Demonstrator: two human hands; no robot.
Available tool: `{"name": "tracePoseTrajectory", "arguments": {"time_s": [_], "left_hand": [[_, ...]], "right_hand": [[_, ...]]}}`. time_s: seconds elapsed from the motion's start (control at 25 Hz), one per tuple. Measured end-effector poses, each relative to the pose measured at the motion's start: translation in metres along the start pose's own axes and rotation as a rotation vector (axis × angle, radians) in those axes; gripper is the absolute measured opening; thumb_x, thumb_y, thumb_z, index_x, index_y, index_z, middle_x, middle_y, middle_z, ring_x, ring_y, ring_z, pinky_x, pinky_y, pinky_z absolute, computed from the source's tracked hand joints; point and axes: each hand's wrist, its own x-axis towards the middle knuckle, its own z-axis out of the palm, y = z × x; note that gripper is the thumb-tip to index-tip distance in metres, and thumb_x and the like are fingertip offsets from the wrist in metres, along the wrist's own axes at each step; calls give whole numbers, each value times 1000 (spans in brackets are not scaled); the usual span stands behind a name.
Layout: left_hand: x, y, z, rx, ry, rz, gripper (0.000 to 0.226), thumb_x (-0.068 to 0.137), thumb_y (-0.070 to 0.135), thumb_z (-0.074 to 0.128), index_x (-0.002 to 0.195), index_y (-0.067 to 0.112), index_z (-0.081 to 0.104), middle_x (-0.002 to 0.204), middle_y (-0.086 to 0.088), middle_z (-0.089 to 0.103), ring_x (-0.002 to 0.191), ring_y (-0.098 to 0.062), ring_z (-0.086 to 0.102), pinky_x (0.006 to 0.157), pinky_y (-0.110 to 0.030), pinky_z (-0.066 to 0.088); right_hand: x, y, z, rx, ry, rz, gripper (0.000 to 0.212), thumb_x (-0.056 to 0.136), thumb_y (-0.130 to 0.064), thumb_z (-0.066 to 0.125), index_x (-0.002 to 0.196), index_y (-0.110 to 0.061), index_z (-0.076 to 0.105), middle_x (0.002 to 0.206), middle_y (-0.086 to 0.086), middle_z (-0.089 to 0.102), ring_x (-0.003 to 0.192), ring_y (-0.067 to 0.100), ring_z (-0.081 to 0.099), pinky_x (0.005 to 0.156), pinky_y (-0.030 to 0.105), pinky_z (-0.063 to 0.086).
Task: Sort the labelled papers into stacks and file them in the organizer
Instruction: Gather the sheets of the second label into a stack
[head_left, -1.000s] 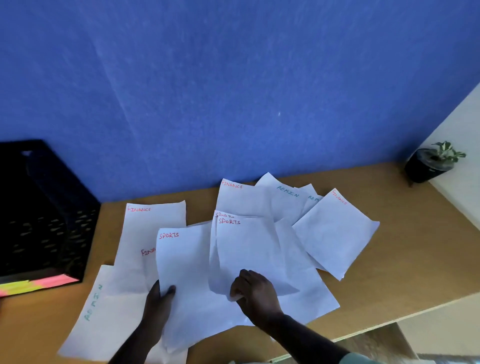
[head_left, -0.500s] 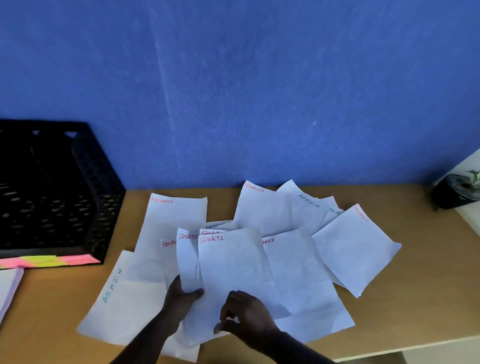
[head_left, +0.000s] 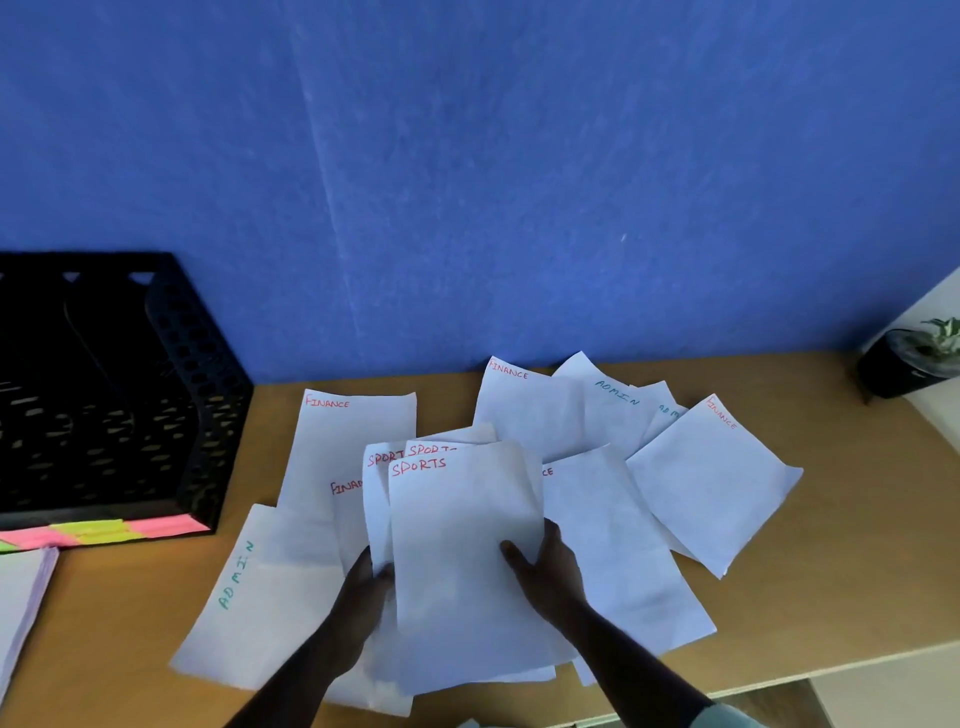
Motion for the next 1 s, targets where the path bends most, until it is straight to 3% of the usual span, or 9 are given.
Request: {"name": "tracePoseTrajectory", "arguments": {"time_s": [0.16,0.28,0.44,0.52,0.64,0.76,0.84,0.92,1.0], "left_hand": [[-2,9,12,-8,-43,115,29,101,46,39,118,30,56,111,8,68,104,-8,64,80,-21,54],[-3,16,22,76,-22,251,25,94,28,63,117,33,56,113,7,70,107,-14,67,92,-35,55],[-3,45,40,121,107,395,38,87,2,65,105,35,60,107,7,72,105,-17,67,94,-39,54],[-7,68,50,94,208,495,36,87,4,66,110,31,61,109,6,70,106,-15,65,96,-40,53],[-17,103,55,-26,272,630,46,88,26,65,132,29,51,126,8,63,118,-9,58,98,-29,51],[-27,120,51,-62,288,769,49,90,32,61,128,51,37,130,24,52,126,-6,51,99,-21,45],[-26,113,48,-7,293,807,42,91,29,60,120,47,37,120,32,51,119,-5,52,95,-14,44],[-22,100,50,63,301,763,36,91,28,58,117,43,36,115,32,49,114,1,51,88,-3,40],[-19,90,56,135,329,661,39,97,21,54,122,39,30,125,23,44,117,4,45,84,7,32]], "right_hand": [[-8,-10,14,102,-15,-101,32,97,-27,65,125,-13,59,112,-1,69,99,21,65,86,35,58],[-8,-13,4,242,47,-116,14,90,-19,72,102,-16,65,96,-1,73,89,25,70,81,46,61],[-13,-33,-28,520,170,-140,22,84,-14,82,99,-22,68,89,-3,77,88,24,74,71,42,64],[-18,-54,-45,594,230,-239,25,83,-14,84,100,-25,69,91,-8,78,86,16,74,68,35,64],[-28,-81,-62,646,289,-413,37,81,-15,87,103,-37,69,96,-15,77,90,7,73,73,28,63],[-28,-86,-64,666,271,-484,59,77,-20,90,123,-43,61,115,-14,73,106,11,70,81,32,63],[-24,-77,-54,660,231,-452,69,75,-28,92,133,-38,57,125,-9,70,115,18,68,88,41,62],[-22,-67,-40,611,257,-388,56,75,-28,91,121,-41,62,118,-13,73,109,17,70,90,45,63],[-21,-64,-28,526,300,-362,38,80,-21,88,99,-46,68,98,-23,75,97,11,72,87,44,63]]}}
